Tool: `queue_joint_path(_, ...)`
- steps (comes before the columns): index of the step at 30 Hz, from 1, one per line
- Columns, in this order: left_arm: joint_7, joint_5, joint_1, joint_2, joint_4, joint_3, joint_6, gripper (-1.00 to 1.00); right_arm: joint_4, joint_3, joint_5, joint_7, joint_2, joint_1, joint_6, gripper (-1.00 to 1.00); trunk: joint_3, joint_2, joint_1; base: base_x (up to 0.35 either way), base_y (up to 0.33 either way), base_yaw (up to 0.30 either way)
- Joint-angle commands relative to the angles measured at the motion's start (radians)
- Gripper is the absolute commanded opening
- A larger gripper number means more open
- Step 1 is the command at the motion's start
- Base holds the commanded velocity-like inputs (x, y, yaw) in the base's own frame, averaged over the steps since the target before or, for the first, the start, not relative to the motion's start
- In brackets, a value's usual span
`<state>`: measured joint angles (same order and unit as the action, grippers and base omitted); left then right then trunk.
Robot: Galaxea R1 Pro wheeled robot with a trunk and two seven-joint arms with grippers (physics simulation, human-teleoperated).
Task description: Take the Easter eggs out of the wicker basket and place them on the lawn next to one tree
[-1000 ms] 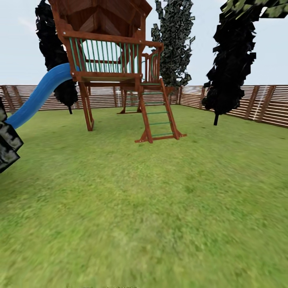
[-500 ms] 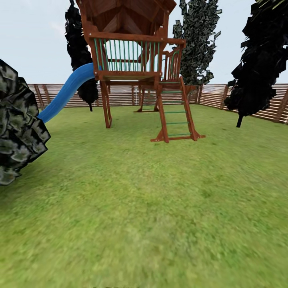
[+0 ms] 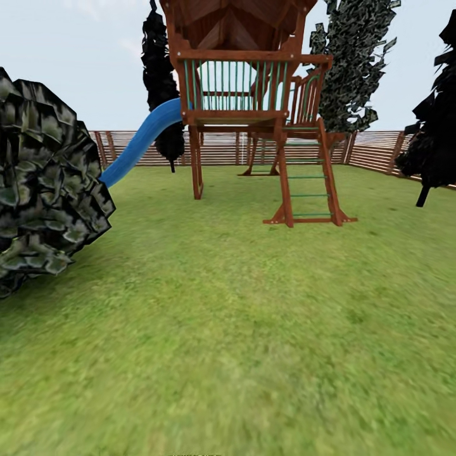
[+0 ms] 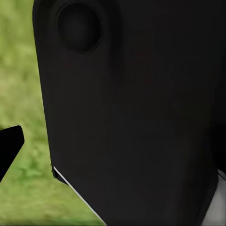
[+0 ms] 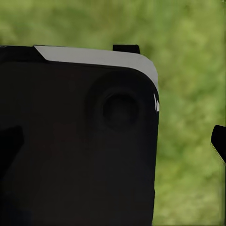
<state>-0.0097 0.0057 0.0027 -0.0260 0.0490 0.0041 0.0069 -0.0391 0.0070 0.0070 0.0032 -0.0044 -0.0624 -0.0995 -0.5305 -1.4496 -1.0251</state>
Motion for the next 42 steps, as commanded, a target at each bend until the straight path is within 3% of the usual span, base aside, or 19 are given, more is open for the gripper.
queue_joint_path(1,-0.001,0.001,0.000,0.000,0.002,0.000,0.001,1.00,0.001,0.001,0.000,0.000,0.000,0.000,-0.003,1.00,-0.001,0.000,0.000,0.000,0.000,0.277)
queue_joint_path(42,0.001,0.001,0.000,0.000,0.002,0.002,0.000,1.00,0.001,-0.001,-0.001,0.002,-0.003,0.000,0.000,1.00,-0.044,0.000,0.000,0.000,0.000,0.229)
